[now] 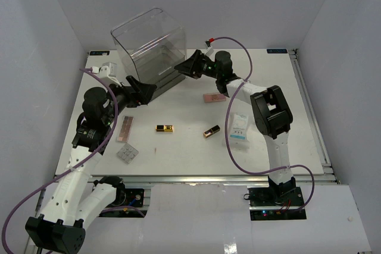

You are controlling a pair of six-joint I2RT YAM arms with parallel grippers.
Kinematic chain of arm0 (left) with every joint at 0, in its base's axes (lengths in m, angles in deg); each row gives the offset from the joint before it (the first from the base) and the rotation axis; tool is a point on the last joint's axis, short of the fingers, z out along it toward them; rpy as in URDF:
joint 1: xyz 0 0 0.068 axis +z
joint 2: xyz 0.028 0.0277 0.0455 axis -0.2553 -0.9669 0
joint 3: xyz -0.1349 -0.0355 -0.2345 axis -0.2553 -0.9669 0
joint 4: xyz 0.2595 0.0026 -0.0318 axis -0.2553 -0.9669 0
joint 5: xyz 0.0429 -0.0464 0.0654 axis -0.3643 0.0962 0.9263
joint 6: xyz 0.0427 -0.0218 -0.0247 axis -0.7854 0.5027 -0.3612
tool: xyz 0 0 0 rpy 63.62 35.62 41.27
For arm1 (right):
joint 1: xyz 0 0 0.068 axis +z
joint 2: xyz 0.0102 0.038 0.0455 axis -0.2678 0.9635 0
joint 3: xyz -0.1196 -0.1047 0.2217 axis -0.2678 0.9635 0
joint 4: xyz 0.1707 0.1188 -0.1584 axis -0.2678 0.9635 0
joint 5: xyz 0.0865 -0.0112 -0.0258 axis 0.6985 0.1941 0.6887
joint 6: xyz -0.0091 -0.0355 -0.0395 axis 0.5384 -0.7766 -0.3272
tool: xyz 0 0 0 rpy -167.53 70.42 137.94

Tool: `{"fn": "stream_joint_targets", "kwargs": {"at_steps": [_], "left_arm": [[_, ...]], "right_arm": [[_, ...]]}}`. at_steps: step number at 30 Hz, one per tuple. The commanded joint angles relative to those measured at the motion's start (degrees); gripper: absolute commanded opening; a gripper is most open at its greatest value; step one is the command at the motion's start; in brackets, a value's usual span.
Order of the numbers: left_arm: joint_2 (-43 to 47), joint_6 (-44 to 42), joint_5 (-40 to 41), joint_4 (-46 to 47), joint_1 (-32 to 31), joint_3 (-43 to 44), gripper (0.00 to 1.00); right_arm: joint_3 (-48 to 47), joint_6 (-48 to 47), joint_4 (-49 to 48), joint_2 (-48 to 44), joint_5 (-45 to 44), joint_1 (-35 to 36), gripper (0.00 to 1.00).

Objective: Organize the makeup

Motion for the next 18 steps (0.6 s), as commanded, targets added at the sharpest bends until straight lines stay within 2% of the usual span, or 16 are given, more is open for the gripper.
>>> {"fn": "stream_joint_targets", "kwargs": {"at_steps": [1, 18], "left_arm": [[-0.49, -0.28, -1.09, -1.77, 0.23, -1.16, 0.98], [1.31, 1.82, -0.77, -1.38, 0.27, -1.74, 0.98]], "right_arm": [[-4.60, -1.61, -1.61, 2.43, 0.34, 1.55, 0.64], [-11.72, 7.15, -10.05, 12.48, -1.38, 2.35, 0.52]]}}
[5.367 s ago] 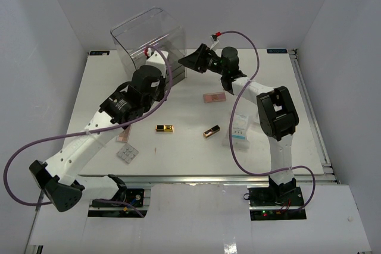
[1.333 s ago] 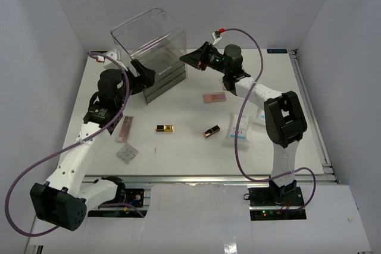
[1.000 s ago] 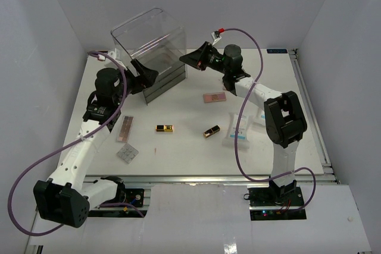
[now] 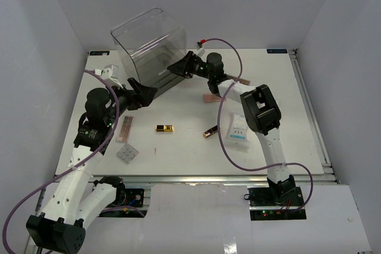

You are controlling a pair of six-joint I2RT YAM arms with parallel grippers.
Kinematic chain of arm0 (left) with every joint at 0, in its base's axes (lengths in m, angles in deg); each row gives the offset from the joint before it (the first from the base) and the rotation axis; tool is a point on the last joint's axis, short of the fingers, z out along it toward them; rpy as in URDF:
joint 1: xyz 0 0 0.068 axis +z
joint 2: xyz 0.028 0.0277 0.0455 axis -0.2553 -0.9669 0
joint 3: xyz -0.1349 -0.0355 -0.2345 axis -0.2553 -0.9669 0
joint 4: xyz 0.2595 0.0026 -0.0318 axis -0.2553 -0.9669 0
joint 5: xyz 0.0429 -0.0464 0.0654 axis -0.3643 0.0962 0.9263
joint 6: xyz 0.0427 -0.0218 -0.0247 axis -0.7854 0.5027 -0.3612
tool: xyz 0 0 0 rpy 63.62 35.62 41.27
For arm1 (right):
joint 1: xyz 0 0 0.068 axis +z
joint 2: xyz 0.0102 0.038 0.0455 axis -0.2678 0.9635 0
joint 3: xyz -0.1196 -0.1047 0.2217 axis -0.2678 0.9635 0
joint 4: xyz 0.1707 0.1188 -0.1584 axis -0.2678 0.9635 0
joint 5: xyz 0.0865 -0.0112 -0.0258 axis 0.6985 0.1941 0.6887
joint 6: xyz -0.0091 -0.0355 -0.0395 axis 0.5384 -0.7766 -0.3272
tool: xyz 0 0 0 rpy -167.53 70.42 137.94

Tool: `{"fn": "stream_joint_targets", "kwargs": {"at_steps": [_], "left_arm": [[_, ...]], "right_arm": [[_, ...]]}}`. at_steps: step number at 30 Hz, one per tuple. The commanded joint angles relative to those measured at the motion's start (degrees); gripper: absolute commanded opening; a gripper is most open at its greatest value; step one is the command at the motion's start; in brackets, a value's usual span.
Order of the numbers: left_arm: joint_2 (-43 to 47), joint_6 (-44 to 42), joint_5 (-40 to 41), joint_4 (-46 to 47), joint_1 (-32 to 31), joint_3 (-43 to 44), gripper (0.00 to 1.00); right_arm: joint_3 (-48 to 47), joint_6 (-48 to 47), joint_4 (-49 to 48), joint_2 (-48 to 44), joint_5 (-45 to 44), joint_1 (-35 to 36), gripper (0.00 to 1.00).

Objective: Organize the makeup

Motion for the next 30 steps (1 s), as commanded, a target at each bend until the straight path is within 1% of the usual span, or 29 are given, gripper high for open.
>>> {"fn": "stream_joint_targets", "kwargs": {"at_steps": [1, 8, 21, 24, 28, 30], "left_arm": [[1.35, 0.79, -0.57, 0.18, 0.26, 0.01, 0.98], [1.94, 1.40, -0.32, 0.44, 0.17, -0.50, 0.98], [2.43, 2.27, -0.41, 0.09, 0.23, 0.03, 0.98], [2.55, 2.63, -0.41, 0.18, 0.17, -0.41, 0.98], [2.71, 2.97, -0.50, 0.60, 0.17, -1.14, 0.98], [2.78, 3.06, -0.32, 0.93, 0.21, -1.29, 0.98]], "right_arm": [[-3.00, 3.28, -6.40, 2.13, -1.25, -0.02, 0.51], [-4.63, 5.51, -7.60, 3.50, -2.45, -0.01, 0.49], [-7.03, 9.04, -9.44, 5.86, -3.80, 0.13, 0.38], [-6.91, 9.98, -10.10, 6.22, -4.13, 0.07, 0.34], [-6.92, 11.30, -12.14, 6.48, -4.30, -0.01, 0.23], [-6.77, 12.06, -12.84, 6.29, -4.08, -0.01, 0.21]]}}
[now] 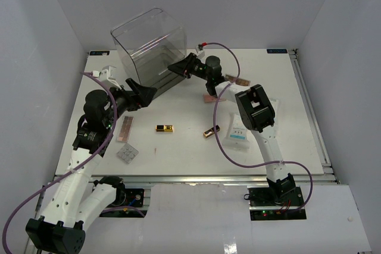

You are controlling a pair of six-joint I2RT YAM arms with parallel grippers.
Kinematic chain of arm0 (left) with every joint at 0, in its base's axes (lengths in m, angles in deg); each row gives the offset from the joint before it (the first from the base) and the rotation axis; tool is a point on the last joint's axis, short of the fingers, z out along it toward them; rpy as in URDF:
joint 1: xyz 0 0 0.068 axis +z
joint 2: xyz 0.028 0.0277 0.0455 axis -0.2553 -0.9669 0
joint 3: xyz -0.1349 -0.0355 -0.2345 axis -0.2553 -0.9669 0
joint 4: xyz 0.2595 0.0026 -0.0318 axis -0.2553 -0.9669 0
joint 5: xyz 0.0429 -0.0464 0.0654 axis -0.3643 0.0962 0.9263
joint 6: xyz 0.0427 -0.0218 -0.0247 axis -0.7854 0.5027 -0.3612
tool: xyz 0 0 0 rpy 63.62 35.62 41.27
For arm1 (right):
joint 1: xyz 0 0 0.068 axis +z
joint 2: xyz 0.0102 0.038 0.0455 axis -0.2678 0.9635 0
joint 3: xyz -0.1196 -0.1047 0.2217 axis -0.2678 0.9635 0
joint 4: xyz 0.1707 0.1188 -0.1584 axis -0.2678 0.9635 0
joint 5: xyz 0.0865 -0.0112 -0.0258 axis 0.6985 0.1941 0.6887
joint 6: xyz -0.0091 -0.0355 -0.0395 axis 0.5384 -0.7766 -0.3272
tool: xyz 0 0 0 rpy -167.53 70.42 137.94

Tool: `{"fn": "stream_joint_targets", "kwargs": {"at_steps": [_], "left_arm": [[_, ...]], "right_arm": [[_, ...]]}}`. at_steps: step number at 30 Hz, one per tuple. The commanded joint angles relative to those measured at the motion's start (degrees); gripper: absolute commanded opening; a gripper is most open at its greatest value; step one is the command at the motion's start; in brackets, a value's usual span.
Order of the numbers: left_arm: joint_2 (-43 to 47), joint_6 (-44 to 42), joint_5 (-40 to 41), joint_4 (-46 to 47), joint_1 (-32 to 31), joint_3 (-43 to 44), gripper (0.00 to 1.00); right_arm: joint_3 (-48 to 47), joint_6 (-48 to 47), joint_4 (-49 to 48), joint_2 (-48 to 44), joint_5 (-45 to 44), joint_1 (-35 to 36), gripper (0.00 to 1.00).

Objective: Organize the makeup

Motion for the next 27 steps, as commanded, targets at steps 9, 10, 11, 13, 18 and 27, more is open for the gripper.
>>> {"fn": "stream_joint_targets", "kwargs": {"at_steps": [9, 10, 11, 13, 18, 27], "left_arm": [[0.71, 0.72, 0.54, 2.40, 0.17, -1.32, 0.98], [0.49, 0.69, 0.77, 2.65, 0.20, -1.36, 0.98], [0.26, 0.59, 0.96, 2.90, 0.24, -1.36, 0.98], [-0.63, 0.40, 1.34, 3.44, 0.22, -1.31, 0.98], [-3.20, 0.37, 1.84, 5.18, 0.26, -0.50, 0.98], [-6.62, 0.10, 1.77, 7.27, 0.26, 0.66, 0.98]], "right_arm": [[0.88, 4.36, -10.43, -4.30, -0.41, -1.51, 0.13], [1.75, 4.48, -10.72, -4.94, -0.28, -1.73, 0.13], [2.75, 4.50, -10.96, -5.47, -0.24, -1.87, 0.13], [3.89, 4.52, -11.37, -6.92, 0.00, -2.10, 0.13], [7.05, 4.91, -12.47, -10.04, 0.42, -2.64, 0.12], [10.94, 5.27, -13.24, -13.49, 0.83, -3.03, 0.12]]}}
